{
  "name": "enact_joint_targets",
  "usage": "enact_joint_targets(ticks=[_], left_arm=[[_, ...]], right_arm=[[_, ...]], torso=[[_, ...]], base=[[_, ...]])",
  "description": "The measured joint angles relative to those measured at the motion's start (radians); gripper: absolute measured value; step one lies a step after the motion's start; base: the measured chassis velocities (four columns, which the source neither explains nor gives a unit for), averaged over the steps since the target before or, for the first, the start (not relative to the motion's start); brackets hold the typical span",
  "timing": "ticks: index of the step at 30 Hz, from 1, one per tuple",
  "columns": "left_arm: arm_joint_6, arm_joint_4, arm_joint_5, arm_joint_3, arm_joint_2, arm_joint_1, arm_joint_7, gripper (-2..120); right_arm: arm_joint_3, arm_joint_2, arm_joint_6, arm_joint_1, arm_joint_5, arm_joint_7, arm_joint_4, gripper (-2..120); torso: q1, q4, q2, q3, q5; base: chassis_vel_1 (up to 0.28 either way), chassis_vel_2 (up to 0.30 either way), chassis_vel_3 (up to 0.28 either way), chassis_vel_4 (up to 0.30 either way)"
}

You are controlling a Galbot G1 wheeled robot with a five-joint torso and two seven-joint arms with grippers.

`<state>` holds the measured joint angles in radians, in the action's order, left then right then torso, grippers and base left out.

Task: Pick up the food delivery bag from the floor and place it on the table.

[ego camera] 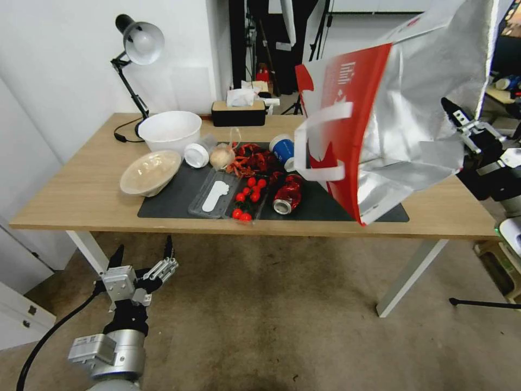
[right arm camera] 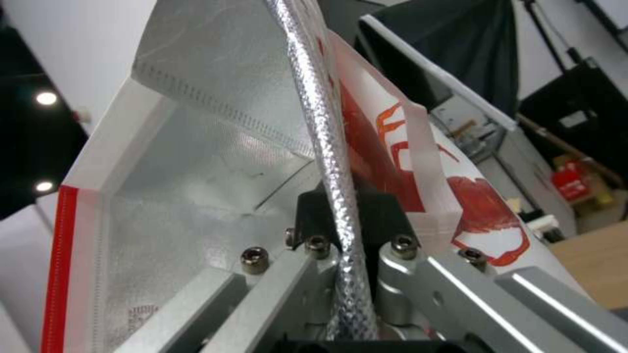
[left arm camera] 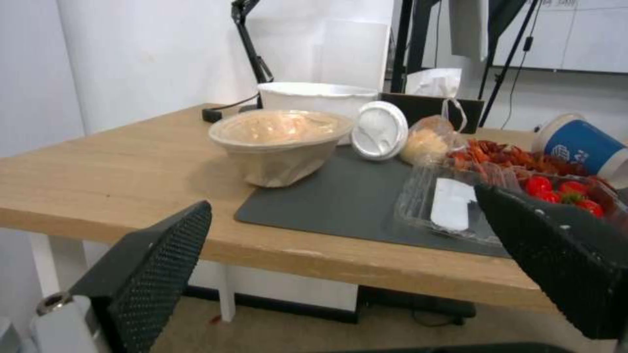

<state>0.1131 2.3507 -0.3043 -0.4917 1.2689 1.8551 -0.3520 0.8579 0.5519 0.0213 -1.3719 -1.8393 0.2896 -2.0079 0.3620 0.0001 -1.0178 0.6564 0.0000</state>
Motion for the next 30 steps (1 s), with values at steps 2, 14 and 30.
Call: enact_joint_targets(ticks=[2,14,30], left_arm=[[0.000,-0.001,0.001,0.001,0.000,0.000,0.000,100],[0.002,-0.007,0.003,0.003,-0.001,-0.003,-0.001,100],[0.010,-0.007,0.032,0.008,0.008,0.009,-0.003,100]], right_arm=[[0.000,-0.001,0.000,0.001,0.000,-0.024,-0.005,0],[0.007,-0.006,-0.050,0.025,-0.068,-0.282,-0.076,0],[0.009,-0.024,-0.193,0.163,-0.208,-0.724,-0.127,0]], torso=[[0.000,0.0000,0.000,0.000,0.0000],[0.000,0.0000,0.000,0.000,-0.0002],[0.000,0.0000,0.000,0.000,0.0000]], base=[[0.000,0.000,0.000,0.000],[0.000,0.000,0.000,0.000],[0.000,0.000,0.000,0.000]])
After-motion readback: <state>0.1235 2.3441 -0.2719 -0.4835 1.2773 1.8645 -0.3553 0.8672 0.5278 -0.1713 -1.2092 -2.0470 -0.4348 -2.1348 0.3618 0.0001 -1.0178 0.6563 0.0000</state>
